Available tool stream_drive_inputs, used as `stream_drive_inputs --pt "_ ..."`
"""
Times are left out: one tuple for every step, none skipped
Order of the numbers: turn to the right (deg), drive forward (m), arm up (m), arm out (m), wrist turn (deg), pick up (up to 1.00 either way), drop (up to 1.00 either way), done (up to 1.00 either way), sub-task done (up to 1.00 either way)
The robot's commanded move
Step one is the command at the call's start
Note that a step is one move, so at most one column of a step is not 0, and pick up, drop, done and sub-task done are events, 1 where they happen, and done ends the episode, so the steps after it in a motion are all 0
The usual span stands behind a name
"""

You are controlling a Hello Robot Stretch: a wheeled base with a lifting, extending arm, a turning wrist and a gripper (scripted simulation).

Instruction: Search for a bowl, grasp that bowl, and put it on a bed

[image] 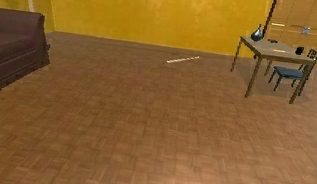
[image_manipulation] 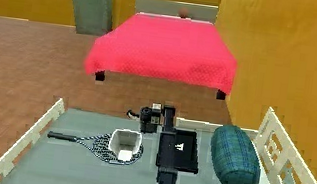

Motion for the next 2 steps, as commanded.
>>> stream_drive_inputs --pt "0.0 0.00 0.00 -0.08 0.0 0.00 0.00 0.00 0.00" --pt "0.0 0.00 0.00 0.00 0.0 0.00 0.00 1.00 0.00"
